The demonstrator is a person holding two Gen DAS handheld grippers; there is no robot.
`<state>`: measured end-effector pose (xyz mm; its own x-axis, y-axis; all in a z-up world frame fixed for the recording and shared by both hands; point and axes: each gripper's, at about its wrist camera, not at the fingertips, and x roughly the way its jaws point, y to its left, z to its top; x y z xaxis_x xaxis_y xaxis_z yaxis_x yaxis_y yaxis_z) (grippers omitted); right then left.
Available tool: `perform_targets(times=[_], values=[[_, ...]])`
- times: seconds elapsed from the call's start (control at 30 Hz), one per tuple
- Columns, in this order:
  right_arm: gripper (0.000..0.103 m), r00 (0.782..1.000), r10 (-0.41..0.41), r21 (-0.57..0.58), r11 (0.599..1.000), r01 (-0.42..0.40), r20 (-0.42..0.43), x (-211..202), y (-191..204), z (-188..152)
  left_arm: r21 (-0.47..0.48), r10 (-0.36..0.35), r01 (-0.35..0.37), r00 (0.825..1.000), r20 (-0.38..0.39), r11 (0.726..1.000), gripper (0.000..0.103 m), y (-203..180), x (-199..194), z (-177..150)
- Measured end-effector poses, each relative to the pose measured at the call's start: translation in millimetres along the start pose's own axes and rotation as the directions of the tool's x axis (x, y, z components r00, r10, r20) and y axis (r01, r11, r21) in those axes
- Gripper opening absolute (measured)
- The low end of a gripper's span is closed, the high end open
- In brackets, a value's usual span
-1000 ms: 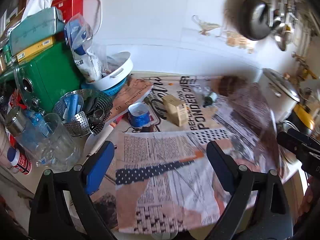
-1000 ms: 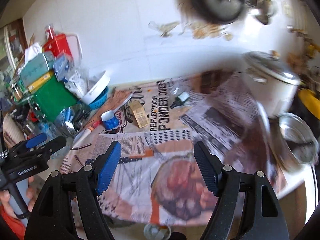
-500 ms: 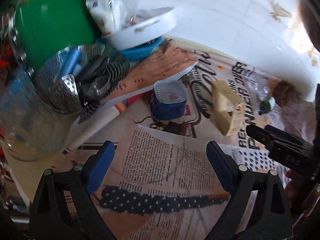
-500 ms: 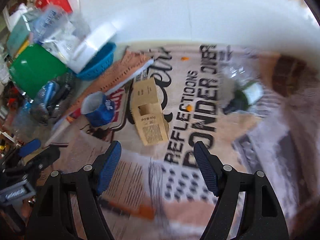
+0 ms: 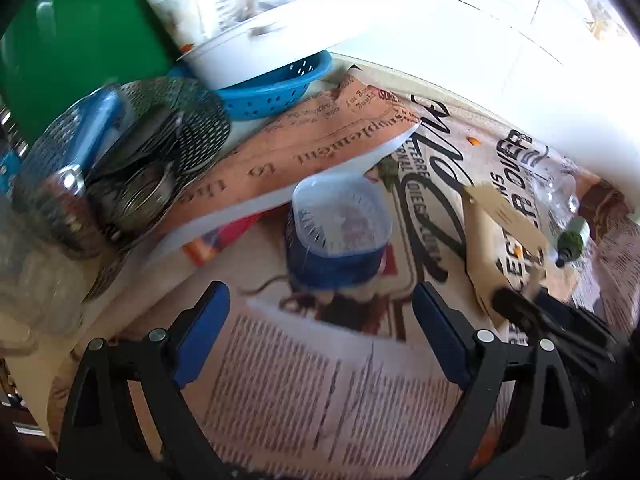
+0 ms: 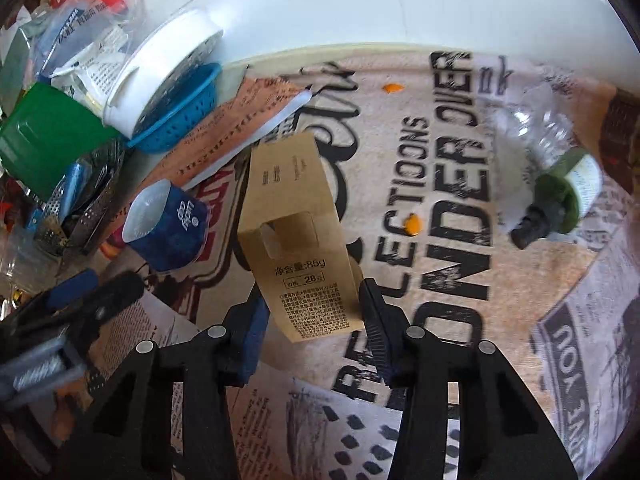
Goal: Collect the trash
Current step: 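Grasp the blue-and-white cup with the left tool while the right tool grasps the kraft box, then carry the cup and kraft box down to the bin and open both tools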
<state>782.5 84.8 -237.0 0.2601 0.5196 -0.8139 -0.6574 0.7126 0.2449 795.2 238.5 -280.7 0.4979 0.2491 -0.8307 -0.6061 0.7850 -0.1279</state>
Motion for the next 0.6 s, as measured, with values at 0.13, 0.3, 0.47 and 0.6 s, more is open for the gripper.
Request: perform_targets(times=[0.13, 0.3, 0.47, 0.6], values=[[0.038, 0.999, -0.019, 0.014, 1.0, 0.018, 0.032, -17.0, -8.2, -7.7, 0.004, 0.02, -0.02, 1.0, 0.011, 1.0, 0.085, -3.4, 11.7, 11.9], [0.038, 0.998, -0.045, 0.039, 0.998, 0.043, 0.042, -36.8, -21.3, -20.5, -0.02, 0.015, -0.015, 1.0, 0.007, 1.0, 0.079, -3.0, 26.5, 24.6], [0.038, 0.996, -0.069, 0.06, 0.996, 0.066, 0.054, -55.9, -28.0, -29.7, -0.038, 0.019, -0.02, 1.0, -0.006, 0.999, 0.063, -3.1, 35.7, 29.6], [0.038, 0.995, -0.075, 0.084, 0.994, 0.069, 0.07, -73.0, -27.9, -36.7, -0.022, -0.006, 0.007, 1.0, 0.027, 1.0, 0.062, -3.2, 14.8, 23.1]])
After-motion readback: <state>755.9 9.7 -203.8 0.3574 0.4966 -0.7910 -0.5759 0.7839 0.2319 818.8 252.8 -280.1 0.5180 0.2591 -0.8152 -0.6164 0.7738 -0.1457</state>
